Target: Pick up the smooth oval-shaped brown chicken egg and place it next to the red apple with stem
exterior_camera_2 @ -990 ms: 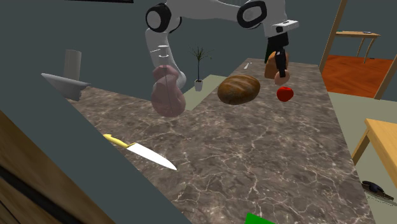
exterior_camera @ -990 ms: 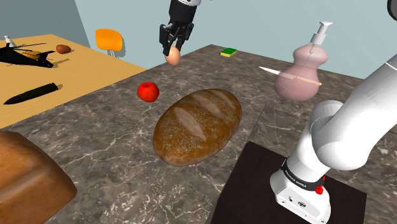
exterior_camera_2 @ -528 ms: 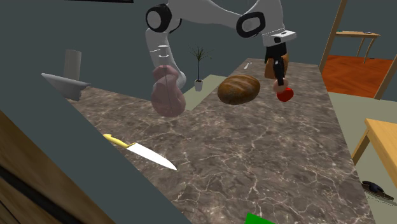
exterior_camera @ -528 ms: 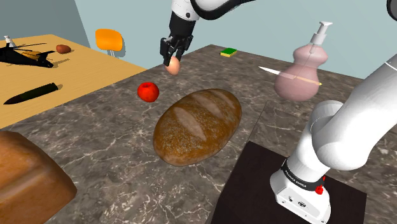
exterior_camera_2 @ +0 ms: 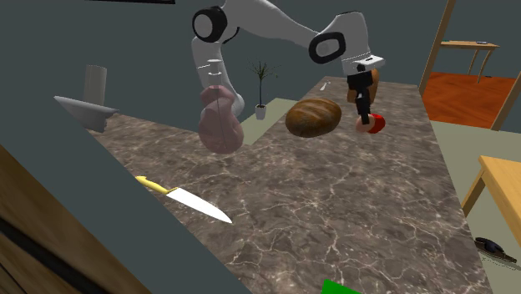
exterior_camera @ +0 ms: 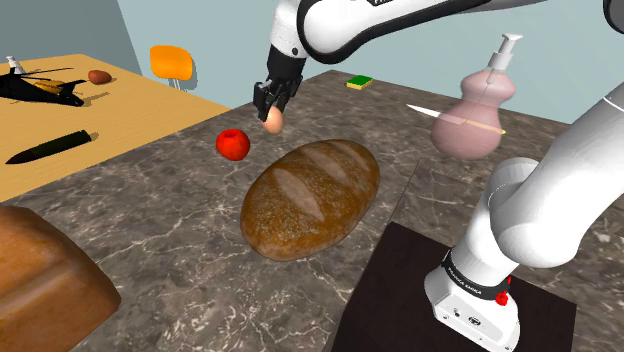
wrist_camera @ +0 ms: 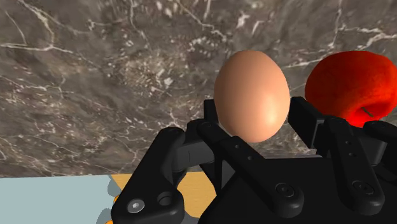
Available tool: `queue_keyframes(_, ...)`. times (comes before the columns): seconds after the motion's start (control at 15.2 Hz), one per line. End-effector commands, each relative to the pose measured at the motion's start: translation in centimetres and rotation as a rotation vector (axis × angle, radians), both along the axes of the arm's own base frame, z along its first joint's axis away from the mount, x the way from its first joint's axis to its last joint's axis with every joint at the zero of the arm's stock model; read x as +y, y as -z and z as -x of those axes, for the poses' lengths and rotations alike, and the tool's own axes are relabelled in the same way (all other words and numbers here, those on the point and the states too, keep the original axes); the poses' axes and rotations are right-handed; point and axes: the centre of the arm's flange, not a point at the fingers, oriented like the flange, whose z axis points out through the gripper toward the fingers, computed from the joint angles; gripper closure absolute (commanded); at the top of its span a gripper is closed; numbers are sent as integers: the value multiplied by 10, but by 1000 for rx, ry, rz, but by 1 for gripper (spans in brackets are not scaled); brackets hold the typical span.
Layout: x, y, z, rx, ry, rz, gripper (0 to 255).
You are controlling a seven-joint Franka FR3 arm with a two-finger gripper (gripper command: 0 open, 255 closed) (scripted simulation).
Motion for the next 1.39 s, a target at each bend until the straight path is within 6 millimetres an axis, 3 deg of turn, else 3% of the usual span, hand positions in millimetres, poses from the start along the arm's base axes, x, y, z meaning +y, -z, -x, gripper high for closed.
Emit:
queue_keyframes(0.0,0,10,-1,-1,0,0,255)
queue_keyframes(0.33,0,35,-1,-1,0,0,255)
queue_keyframes(0.86,0,35,-1,-1,0,0,255)
queue_keyframes(0.92,0,35,-1,-1,0,0,0)
queue_keyframes(1.25,0,35,-1,-1,0,0,0)
queue_keyframes(1.32,-1,23,4,-1,0,0,0)
